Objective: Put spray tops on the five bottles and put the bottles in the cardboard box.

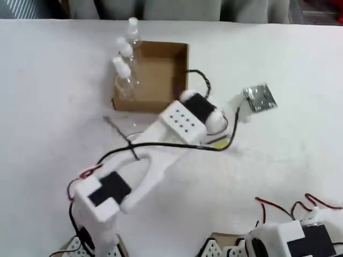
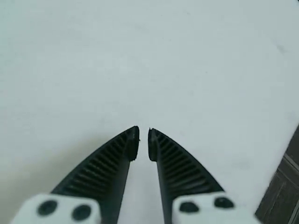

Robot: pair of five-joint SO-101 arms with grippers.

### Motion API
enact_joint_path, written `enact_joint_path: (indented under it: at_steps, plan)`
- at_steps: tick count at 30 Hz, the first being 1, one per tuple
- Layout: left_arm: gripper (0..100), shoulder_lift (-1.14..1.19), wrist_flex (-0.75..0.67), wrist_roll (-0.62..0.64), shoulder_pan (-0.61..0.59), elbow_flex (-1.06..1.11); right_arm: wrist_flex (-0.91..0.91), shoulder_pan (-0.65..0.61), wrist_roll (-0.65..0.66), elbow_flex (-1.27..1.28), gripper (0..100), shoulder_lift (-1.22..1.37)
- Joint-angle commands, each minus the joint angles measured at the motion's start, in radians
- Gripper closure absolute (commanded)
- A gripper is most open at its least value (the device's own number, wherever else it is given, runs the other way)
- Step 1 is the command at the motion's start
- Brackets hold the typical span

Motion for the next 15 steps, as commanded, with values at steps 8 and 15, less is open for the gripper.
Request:
enact_joint_path:
  at_steps: [8,15]
  plan:
    - [98,-0.521,0.029,0.005,-0.145,0.196,0.541,-0.199,0.18,-0.028,95.0,-0.412]
    - [98,-0.885,0.028,0.005,-0.312,0.471,0.828,-0.404,0.199,-0.028,97.5,-0.68]
